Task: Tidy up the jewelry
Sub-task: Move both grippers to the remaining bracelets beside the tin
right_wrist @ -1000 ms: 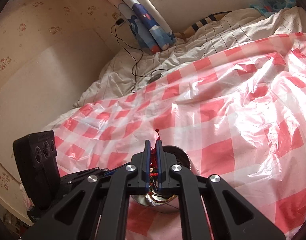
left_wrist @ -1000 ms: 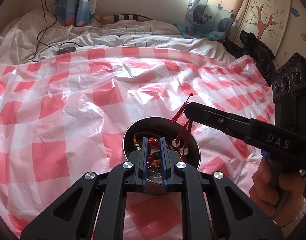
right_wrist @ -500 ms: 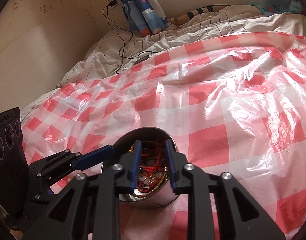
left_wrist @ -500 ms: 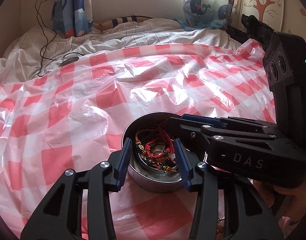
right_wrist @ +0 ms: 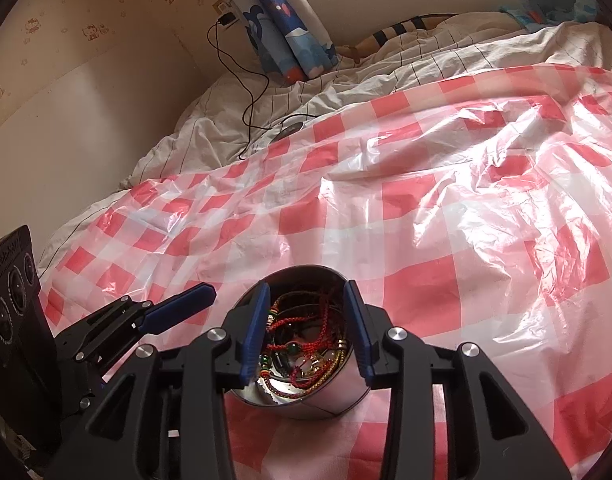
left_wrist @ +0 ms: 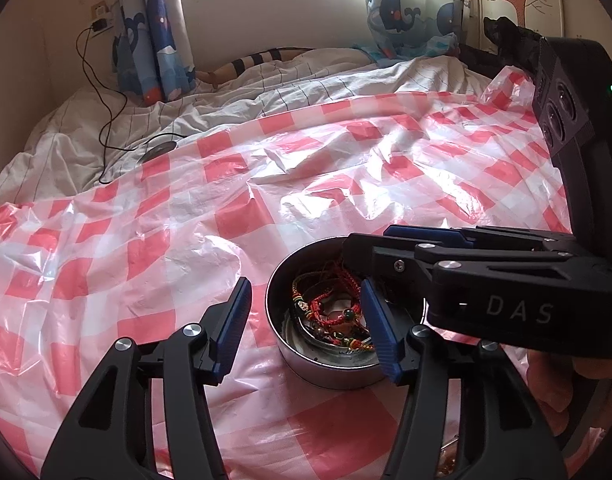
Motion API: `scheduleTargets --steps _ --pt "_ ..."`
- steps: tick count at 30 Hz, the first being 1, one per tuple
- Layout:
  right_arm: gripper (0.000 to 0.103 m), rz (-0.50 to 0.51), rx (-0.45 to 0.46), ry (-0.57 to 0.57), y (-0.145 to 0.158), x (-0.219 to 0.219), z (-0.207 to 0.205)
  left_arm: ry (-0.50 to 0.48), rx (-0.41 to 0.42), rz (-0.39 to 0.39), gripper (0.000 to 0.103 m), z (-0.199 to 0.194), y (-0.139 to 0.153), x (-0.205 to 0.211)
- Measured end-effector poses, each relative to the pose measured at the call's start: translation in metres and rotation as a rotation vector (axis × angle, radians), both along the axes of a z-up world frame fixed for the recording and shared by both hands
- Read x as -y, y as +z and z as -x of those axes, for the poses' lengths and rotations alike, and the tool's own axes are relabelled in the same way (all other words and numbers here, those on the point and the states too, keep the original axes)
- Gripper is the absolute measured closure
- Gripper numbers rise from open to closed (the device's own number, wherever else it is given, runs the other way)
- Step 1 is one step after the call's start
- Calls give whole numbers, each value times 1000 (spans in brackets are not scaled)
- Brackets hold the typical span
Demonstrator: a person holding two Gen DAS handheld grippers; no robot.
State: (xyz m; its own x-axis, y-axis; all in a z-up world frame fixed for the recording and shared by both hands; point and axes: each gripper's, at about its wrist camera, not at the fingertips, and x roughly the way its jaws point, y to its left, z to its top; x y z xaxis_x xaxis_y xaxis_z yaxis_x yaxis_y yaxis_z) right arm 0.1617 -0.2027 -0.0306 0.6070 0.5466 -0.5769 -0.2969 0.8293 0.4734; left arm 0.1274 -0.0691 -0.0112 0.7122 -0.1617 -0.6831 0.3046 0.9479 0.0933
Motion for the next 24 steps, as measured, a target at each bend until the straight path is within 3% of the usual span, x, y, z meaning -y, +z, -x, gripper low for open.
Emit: scheduleTargets --steps 6,12,15,21,24 --pt "58 -16 13 -28 10 9 5 19 14 -8 46 3 3 -5" --pt "57 11 -23 -29 22 27 29 79 -7 77 41 17 15 -34" --pt "57 50 -52 0 22 32 49 92 -37 82 40 28 18 -43" --pt "57 179 -140 118 -6 32 110 53 -116 133 37 68 13 -47" --pt "57 176 -182 155 -21 28 134 -16 -156 109 36 95 -2 -40"
